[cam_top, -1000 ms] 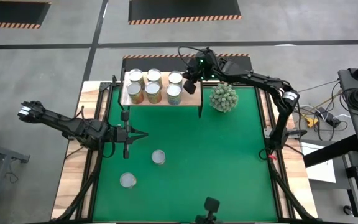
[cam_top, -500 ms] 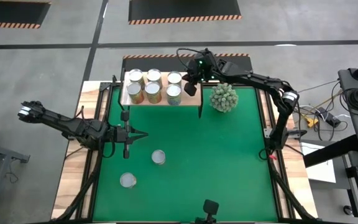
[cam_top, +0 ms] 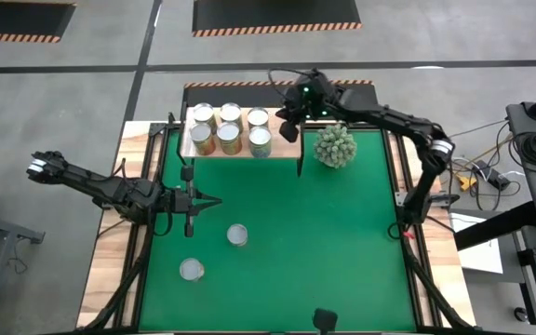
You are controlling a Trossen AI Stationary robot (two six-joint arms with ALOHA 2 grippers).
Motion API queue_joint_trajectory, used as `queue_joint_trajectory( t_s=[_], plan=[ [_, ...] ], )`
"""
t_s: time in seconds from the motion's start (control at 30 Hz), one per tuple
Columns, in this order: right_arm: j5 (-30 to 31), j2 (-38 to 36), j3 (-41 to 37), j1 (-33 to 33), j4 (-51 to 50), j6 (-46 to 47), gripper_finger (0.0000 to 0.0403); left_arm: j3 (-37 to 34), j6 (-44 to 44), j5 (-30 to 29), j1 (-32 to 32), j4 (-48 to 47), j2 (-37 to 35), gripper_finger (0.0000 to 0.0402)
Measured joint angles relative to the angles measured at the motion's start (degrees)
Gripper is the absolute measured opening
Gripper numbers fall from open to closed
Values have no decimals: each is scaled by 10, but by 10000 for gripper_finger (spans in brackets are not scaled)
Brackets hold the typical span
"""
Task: Pick and place cans onto a shelf
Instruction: Adjust the canned goods on the shelf
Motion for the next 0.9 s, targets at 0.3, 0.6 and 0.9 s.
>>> queue_joint_trajectory(
  t_s=[0.3,0.6,0.9],
  plan=[
    [-80,-25,-15,50,-85,-26,9,0,0,0,0,0,0,0],
    [-80,-5,-29,79,-42,-47,9,0,0,0,0,0,0,0],
    [-75,-5,-31,80,-18,-38,9,0,-3,0,0,0,0,0]
  ],
)
